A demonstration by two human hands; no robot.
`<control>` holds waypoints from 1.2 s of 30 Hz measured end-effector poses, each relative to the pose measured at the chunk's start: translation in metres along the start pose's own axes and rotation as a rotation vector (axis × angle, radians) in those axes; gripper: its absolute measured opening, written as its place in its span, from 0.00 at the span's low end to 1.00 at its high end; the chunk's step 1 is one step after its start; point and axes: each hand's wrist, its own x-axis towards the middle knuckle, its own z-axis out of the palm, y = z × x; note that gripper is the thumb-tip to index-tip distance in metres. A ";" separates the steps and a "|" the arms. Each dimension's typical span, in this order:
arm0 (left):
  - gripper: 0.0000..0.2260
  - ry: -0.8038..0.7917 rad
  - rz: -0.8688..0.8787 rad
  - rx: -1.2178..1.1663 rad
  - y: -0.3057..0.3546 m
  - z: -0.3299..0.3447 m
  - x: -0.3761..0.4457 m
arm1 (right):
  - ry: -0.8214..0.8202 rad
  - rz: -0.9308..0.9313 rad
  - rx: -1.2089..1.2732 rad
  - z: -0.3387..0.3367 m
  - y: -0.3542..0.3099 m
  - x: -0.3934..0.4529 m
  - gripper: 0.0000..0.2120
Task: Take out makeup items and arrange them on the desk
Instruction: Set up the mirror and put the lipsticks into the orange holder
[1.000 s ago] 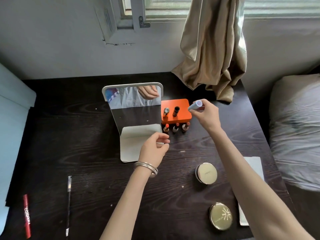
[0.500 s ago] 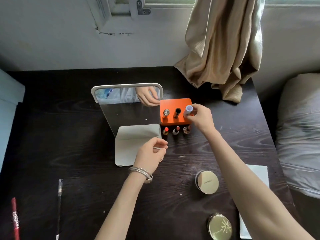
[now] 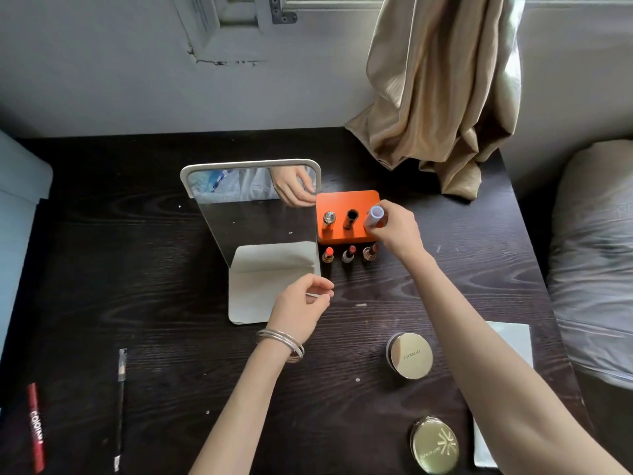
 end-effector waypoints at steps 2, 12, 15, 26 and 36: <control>0.07 -0.001 -0.004 0.000 0.000 0.000 0.000 | 0.006 0.002 -0.007 0.001 0.000 0.000 0.11; 0.06 -0.002 0.001 0.013 0.002 0.002 -0.001 | 0.010 -0.009 -0.022 0.002 0.002 0.001 0.13; 0.06 -0.001 -0.001 0.014 0.002 0.001 -0.001 | 0.014 -0.009 -0.023 0.002 0.003 0.001 0.13; 0.06 0.010 -0.004 0.011 0.001 -0.002 -0.004 | 0.022 -0.015 0.024 -0.005 -0.005 -0.008 0.21; 0.07 0.085 0.026 -0.064 0.005 -0.011 -0.031 | 0.152 -0.136 0.311 -0.043 -0.038 -0.087 0.25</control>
